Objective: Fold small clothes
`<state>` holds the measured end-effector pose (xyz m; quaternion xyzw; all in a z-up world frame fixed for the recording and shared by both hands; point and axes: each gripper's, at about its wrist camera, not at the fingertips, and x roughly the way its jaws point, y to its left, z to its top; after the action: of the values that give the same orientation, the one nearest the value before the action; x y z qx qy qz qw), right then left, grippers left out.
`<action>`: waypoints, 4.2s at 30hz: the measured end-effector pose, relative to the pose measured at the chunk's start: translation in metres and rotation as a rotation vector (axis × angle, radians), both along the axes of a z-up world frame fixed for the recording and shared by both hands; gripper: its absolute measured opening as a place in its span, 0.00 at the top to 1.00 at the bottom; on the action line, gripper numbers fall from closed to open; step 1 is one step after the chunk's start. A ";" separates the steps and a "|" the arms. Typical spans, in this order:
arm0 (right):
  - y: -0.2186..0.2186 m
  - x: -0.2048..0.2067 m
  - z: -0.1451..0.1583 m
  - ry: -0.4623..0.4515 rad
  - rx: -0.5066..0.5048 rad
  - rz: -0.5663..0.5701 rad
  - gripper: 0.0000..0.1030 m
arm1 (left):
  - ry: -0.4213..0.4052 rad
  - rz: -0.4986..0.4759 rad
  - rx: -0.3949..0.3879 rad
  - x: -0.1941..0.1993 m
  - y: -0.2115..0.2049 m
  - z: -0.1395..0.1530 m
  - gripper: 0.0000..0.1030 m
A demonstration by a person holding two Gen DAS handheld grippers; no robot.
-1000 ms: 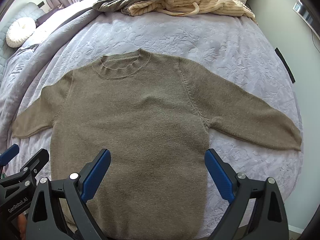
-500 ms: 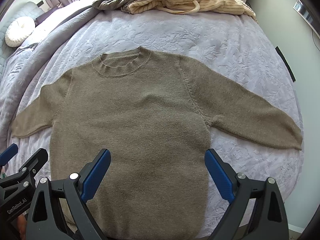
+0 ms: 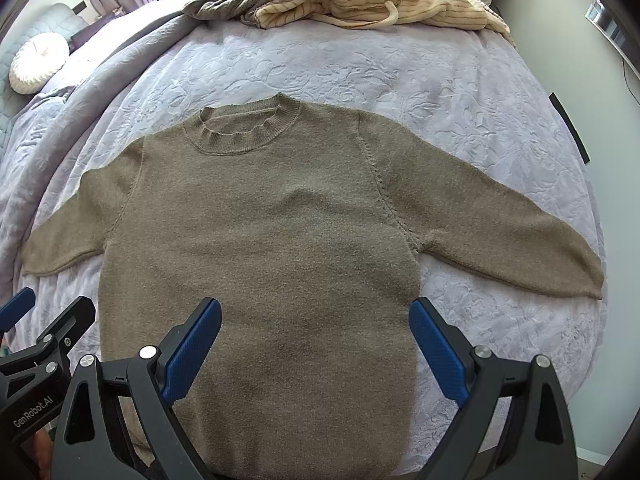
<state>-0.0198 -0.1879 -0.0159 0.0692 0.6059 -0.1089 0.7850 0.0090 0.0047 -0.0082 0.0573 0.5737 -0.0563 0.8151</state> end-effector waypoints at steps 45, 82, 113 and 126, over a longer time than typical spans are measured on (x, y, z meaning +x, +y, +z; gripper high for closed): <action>-0.002 -0.004 -0.005 0.037 -0.019 -0.027 0.07 | 0.032 0.001 -0.060 -0.002 0.010 -0.005 0.00; 0.097 0.006 -0.026 0.117 -0.029 0.128 0.07 | 0.150 0.277 -0.332 0.053 0.187 -0.096 0.00; 0.124 0.001 -0.034 0.138 0.061 0.212 0.07 | -0.253 0.427 -0.554 0.120 0.307 -0.052 0.91; -0.014 -0.027 -0.038 0.112 0.101 -0.037 0.07 | -0.106 -0.149 -0.522 0.128 -0.018 -0.048 0.91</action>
<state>-0.0464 -0.2023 -0.0536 0.1138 0.6521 -0.0960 0.7434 0.1372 -0.0135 -0.0561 -0.1096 0.4906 -0.2588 0.8248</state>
